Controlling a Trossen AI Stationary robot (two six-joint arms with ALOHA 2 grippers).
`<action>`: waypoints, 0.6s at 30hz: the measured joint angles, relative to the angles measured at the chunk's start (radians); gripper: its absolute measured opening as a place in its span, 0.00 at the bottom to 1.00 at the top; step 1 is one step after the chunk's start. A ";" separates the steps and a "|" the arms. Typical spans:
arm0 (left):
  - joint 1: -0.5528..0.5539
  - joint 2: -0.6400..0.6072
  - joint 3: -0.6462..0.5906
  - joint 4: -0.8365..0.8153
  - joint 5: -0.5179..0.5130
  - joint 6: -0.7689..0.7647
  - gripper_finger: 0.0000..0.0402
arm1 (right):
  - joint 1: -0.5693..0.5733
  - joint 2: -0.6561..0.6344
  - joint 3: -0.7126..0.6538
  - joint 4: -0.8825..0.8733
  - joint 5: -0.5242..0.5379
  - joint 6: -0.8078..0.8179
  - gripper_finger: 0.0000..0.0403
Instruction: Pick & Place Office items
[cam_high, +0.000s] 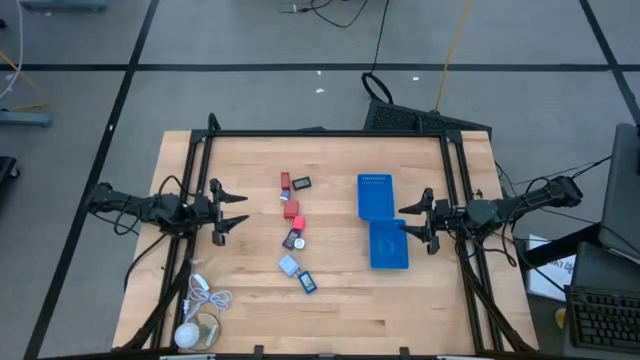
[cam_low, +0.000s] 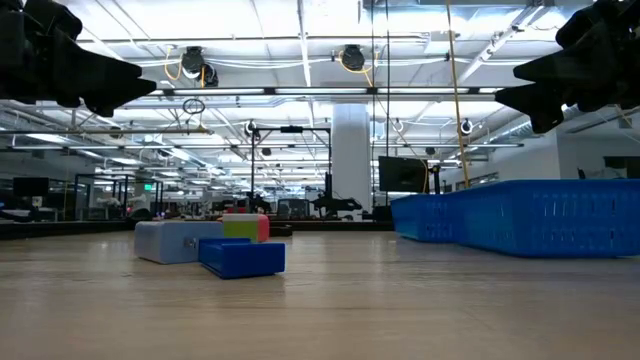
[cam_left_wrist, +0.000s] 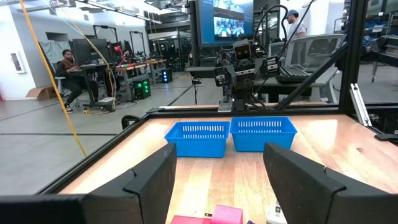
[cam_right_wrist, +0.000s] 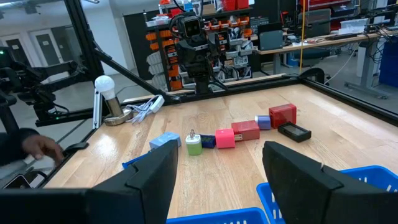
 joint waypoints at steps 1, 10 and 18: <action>0.000 0.000 0.000 0.000 0.000 -0.001 0.60 | 0.000 0.000 0.000 0.000 0.000 0.000 0.56; 0.000 0.000 0.000 0.000 0.000 0.000 0.60 | 0.000 0.000 0.000 0.000 0.000 0.000 0.56; 0.000 0.000 -0.005 0.043 0.000 -0.040 0.60 | 0.000 0.000 0.000 0.000 0.000 0.000 0.56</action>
